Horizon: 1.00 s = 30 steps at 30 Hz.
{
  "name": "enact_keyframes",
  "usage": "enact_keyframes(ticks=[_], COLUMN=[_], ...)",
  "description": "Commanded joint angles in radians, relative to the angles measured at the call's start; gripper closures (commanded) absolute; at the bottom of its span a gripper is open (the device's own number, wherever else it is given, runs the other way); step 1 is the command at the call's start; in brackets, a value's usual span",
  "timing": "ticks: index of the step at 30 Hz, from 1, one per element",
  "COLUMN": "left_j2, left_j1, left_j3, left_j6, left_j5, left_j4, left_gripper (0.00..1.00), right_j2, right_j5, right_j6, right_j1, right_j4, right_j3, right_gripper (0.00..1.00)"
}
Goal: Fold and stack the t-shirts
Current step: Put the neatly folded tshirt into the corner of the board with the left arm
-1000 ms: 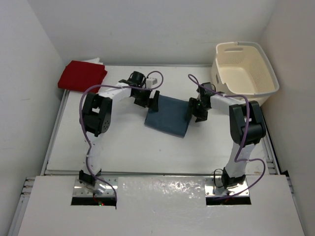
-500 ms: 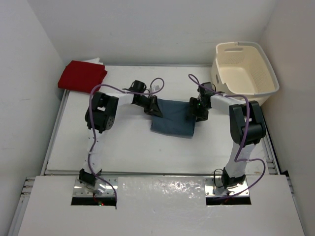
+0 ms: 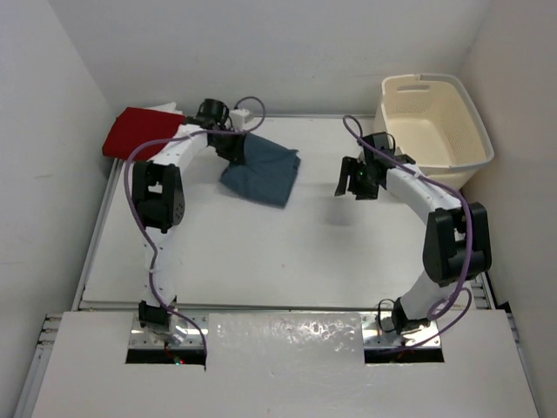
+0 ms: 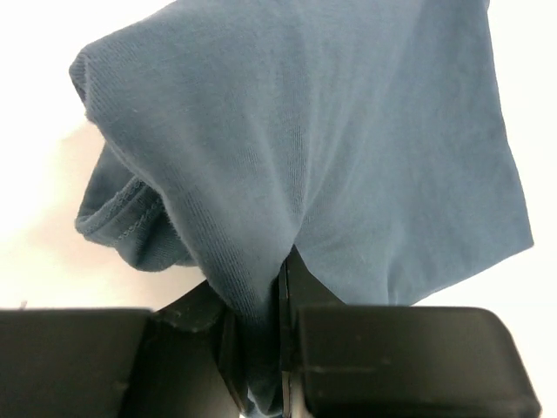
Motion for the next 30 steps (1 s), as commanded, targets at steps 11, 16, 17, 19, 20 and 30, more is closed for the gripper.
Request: enact_keyframes(ticks=[11, 16, 17, 19, 20, 30], left_j2=[0.051, 0.029, 0.032, 0.038, 0.04, -0.028], left_j1=[0.132, 0.194, 0.216, 0.256, 0.269, 0.382], left_j3=[0.413, 0.41, 0.411, 0.416, 0.421, 0.381], left_j6=[0.595, 0.693, 0.703, 0.711, 0.706, 0.642], left_j5=[-0.735, -0.732, -0.735, -0.737, -0.735, -0.634], left_j4=[0.027, 0.102, 0.11, 0.125, 0.128, 0.197], left_gripper=[1.0, 1.0, 1.0, 1.0, 1.0, 1.0], right_j2=[-0.019, 0.007, 0.012, 0.023, 0.024, 0.072], right_j5=[0.038, 0.035, 0.035, 0.035, 0.035, 0.03], right_j6=[-0.08, -0.089, -0.091, -0.094, -0.094, -0.101], right_j1=[-0.001, -0.001, -0.001, -0.001, -0.001, 0.001], right_j4=[-0.056, -0.076, -0.08, -0.091, -0.091, -0.109], right_j3=[0.057, 0.072, 0.077, 0.089, 0.092, 0.144], right_gripper=[0.36, 0.36, 0.36, 0.36, 0.36, 0.36])
